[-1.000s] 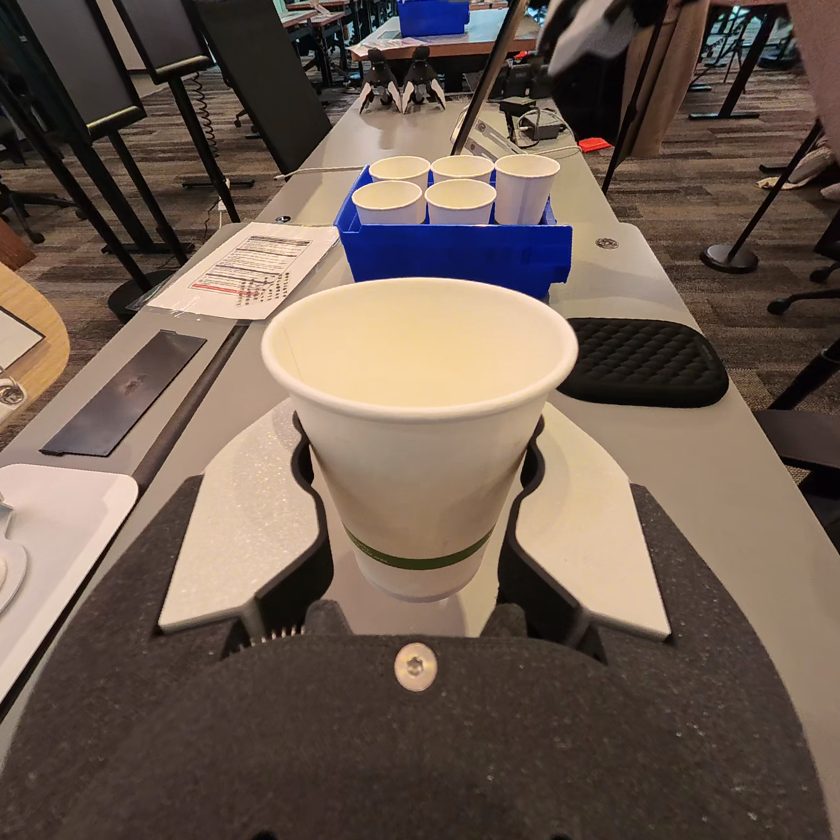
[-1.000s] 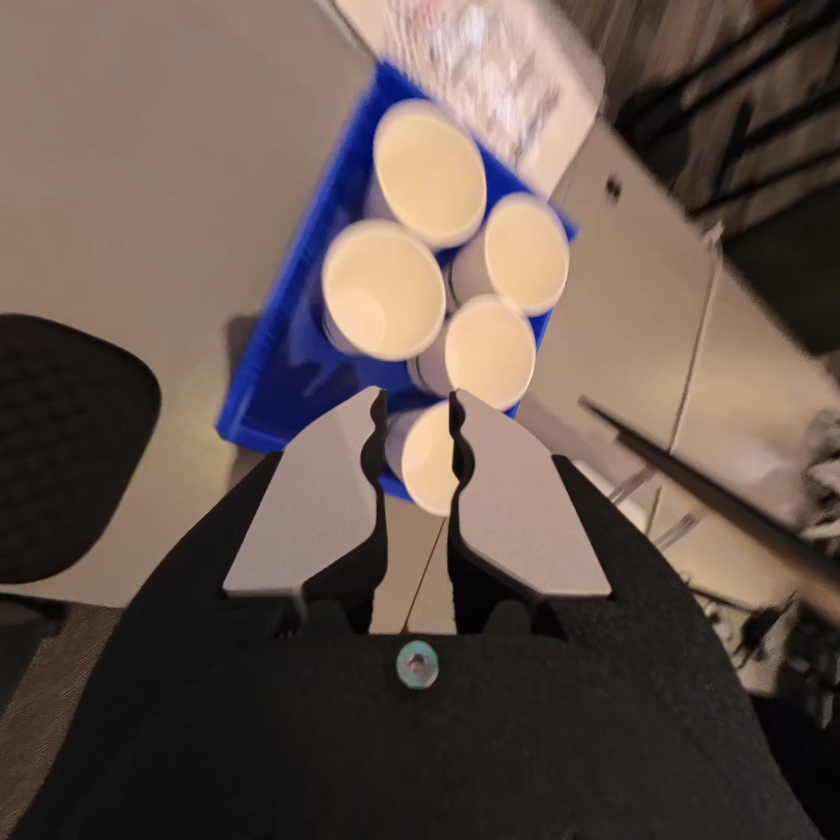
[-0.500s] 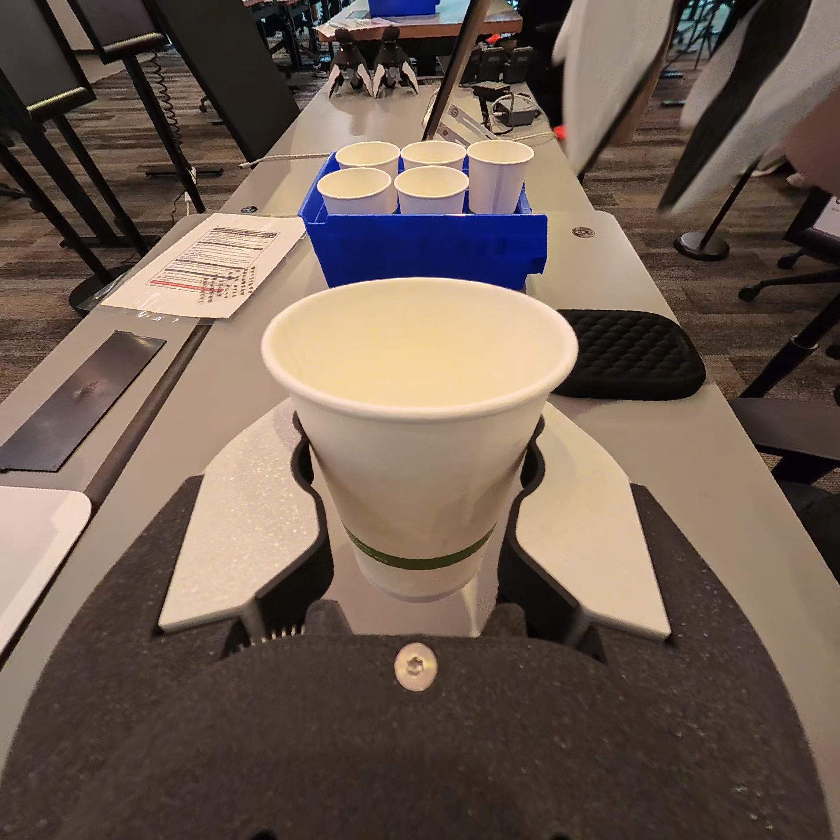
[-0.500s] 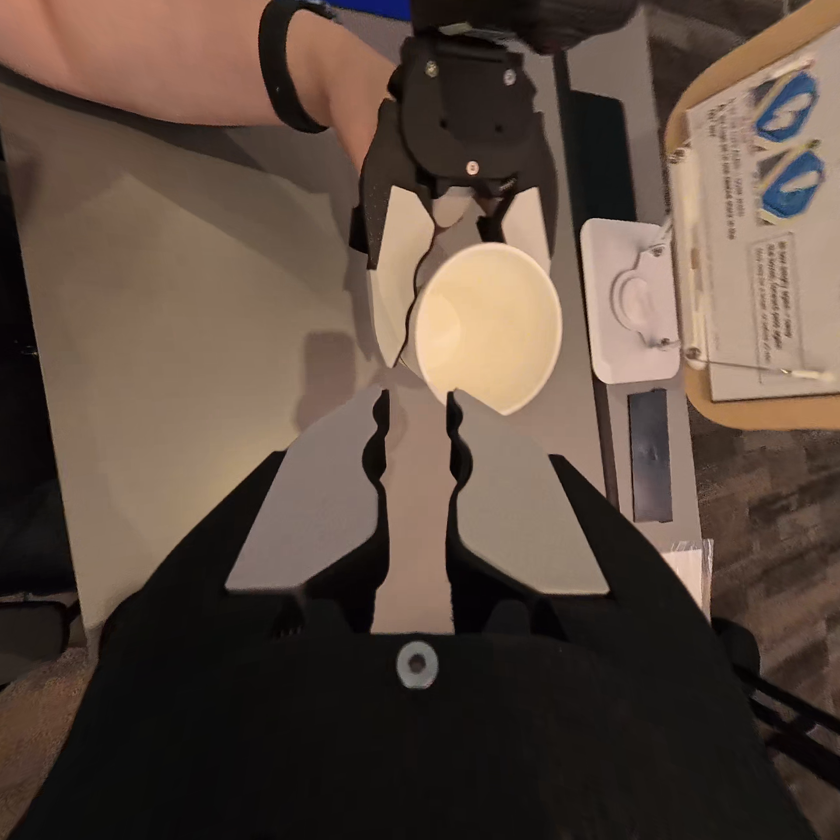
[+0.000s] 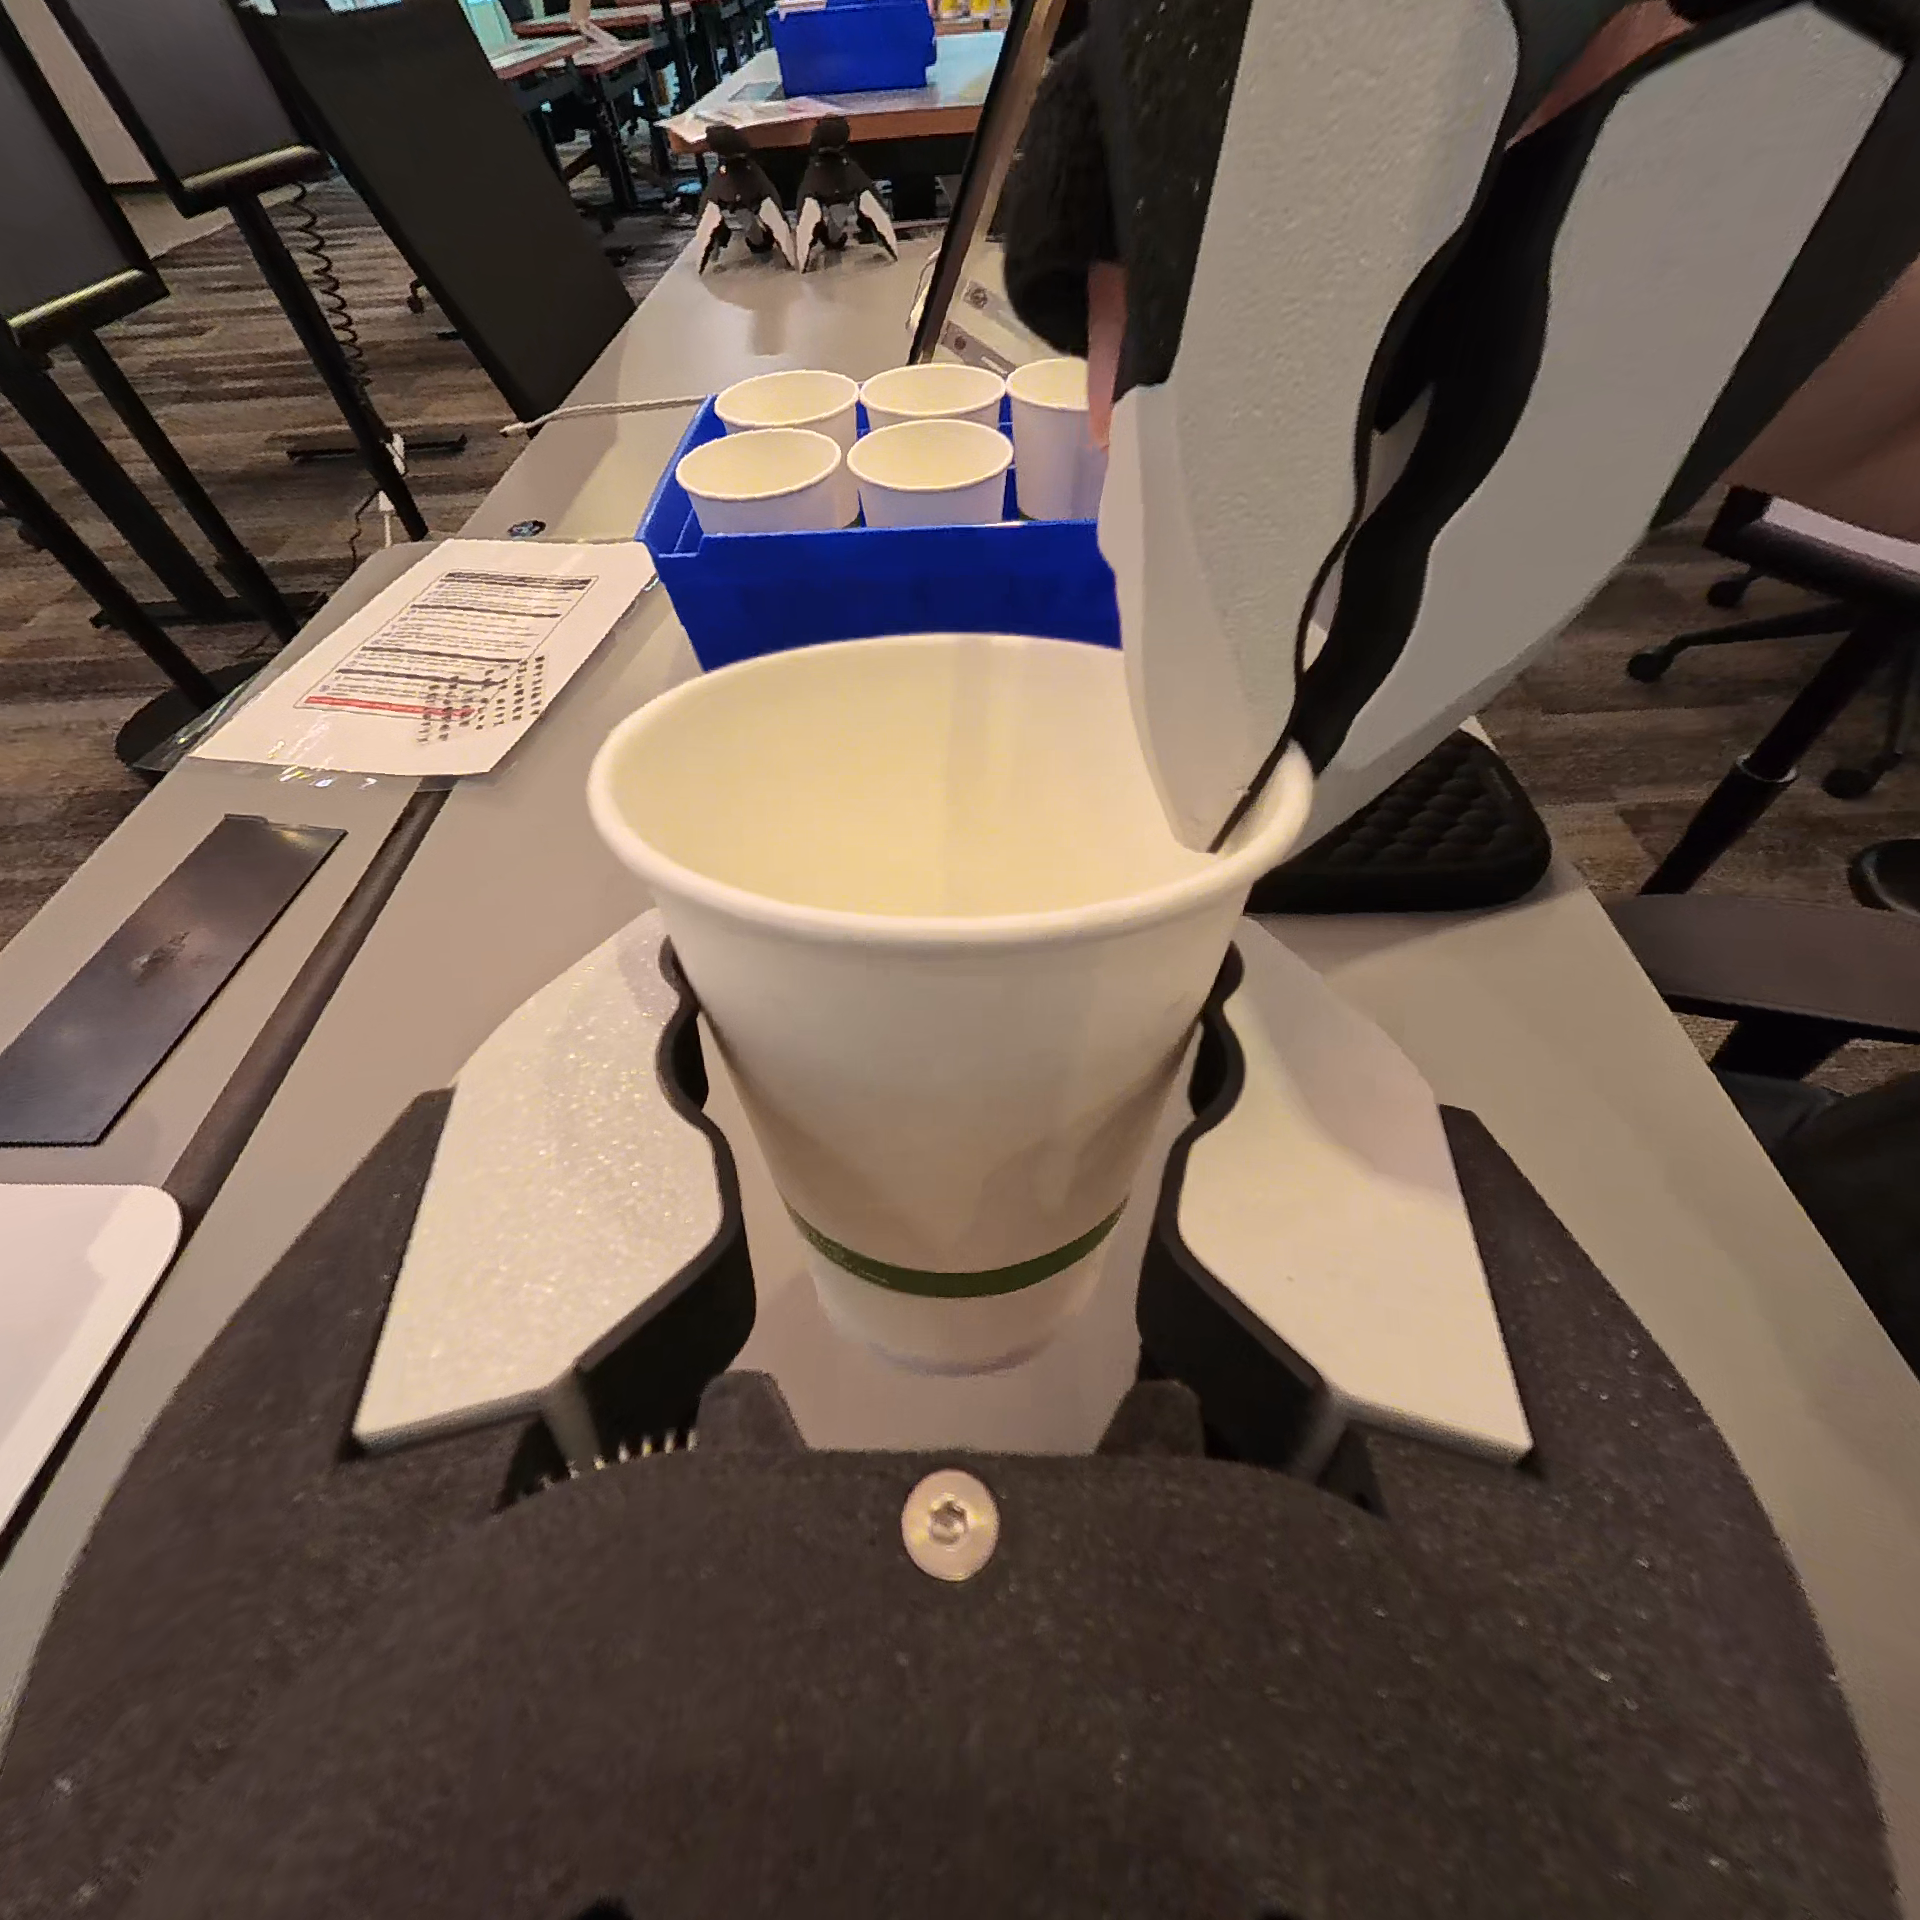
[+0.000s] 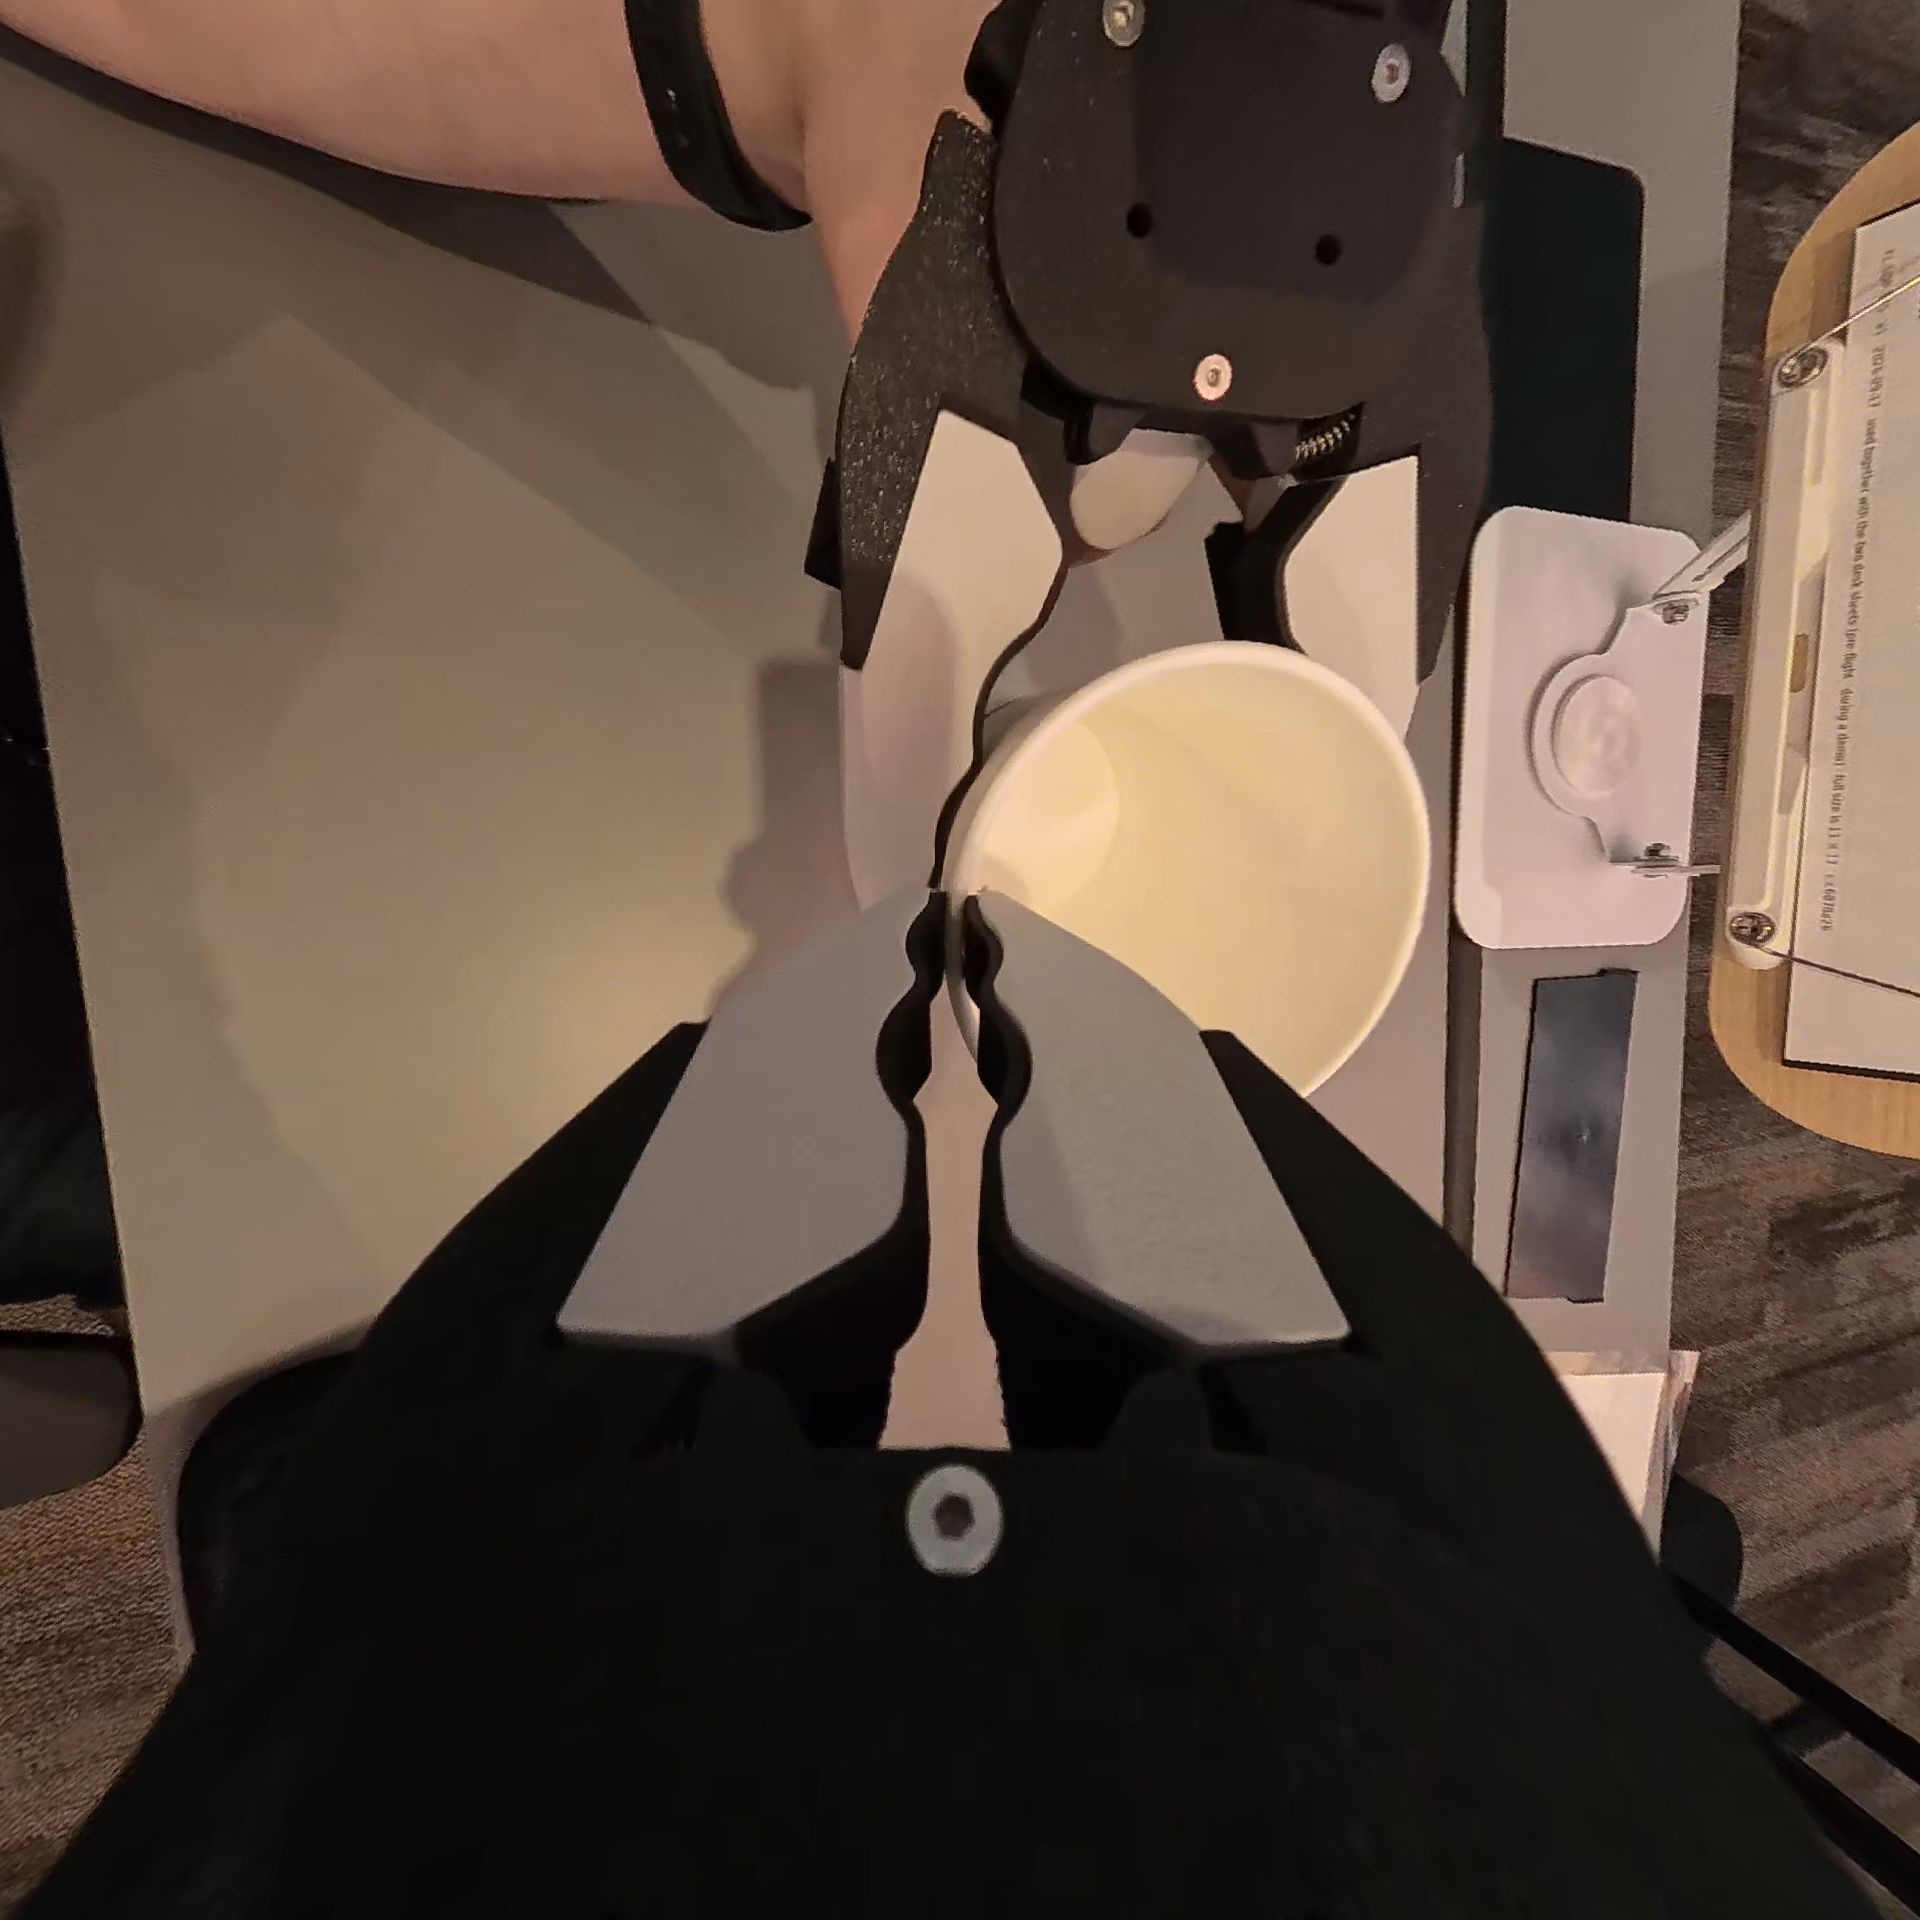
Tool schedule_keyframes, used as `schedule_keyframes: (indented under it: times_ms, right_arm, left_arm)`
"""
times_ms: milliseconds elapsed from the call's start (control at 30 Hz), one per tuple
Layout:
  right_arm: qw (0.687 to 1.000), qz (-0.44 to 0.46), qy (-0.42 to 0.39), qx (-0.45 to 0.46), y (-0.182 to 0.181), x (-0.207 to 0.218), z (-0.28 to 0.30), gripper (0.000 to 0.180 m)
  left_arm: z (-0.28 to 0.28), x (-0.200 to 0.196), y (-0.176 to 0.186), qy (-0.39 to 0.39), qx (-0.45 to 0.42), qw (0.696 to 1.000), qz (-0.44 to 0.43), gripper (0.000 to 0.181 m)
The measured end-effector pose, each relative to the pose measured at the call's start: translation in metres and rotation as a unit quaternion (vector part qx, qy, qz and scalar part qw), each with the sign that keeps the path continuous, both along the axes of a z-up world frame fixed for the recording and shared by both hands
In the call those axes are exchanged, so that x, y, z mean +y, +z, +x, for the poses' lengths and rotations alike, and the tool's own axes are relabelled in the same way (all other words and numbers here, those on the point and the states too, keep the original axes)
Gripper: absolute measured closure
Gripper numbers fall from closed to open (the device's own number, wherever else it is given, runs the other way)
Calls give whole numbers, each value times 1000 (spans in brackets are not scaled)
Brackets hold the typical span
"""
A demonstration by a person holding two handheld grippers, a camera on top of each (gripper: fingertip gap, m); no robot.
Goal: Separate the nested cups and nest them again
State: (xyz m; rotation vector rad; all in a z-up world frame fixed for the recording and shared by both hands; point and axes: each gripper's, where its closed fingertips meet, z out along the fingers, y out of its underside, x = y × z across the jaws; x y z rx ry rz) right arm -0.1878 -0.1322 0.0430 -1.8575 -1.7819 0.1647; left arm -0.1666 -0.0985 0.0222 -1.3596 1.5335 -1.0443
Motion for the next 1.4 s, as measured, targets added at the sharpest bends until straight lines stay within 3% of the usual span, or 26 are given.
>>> schedule_keyframes:
  times_ms: [200,367,500,600,800,1000,1400]
  right_arm:
    - [1000,2,-15,-16,2,-2,13,177]
    - [998,4,-57,-28,4,-5,51,177]
    - [985,34,-164,-33,21,-1,125,177]
    - [959,41,-280,-31,38,-9,205,177]
    - [906,27,-422,9,45,-57,322,177]
    - [878,-2,-479,-6,8,-92,370,177]
    - [871,-18,-490,-22,-61,-96,376,177]
  left_arm:
    - [1,-6,3,-9,-7,1000,2,74]
    - [-2,-3,6,-2,-13,1000,1,74]
    - [-7,2,11,4,-23,1000,-3,76]
    - [-10,5,13,7,-30,1000,-6,77]
    - [-12,8,15,10,-32,999,-5,78]
    - [-10,8,10,11,-25,1000,-7,79]
    - [-3,6,-2,8,-3,1000,-11,80]
